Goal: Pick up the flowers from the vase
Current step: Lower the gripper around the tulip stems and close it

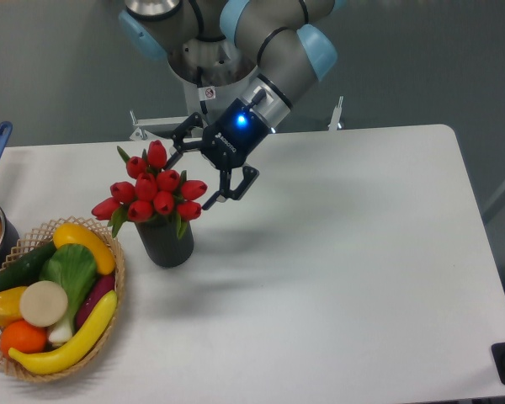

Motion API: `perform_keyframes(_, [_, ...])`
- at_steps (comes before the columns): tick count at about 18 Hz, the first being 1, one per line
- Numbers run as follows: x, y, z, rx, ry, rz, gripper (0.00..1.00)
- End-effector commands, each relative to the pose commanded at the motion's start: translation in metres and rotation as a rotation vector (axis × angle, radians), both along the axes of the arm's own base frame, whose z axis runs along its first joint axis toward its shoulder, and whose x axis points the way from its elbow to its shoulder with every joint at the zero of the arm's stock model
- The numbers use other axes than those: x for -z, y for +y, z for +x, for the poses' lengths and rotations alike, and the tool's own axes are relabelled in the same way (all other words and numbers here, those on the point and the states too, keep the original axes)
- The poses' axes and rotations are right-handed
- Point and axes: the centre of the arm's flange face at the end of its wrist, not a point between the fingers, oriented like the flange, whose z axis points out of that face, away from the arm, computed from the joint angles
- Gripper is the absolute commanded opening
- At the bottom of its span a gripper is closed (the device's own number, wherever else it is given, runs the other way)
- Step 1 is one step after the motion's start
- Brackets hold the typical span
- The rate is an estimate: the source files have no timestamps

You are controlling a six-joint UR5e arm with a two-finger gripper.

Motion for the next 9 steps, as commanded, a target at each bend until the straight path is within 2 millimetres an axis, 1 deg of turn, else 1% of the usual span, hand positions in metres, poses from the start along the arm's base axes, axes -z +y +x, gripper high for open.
perform_keyframes(5, [0.01,-0.004,0.007,0.02,0.017,0.004,1.0])
perform_keyframes(9, [0.015,0.004,0.011,0.041,0.002,0.007,1.0])
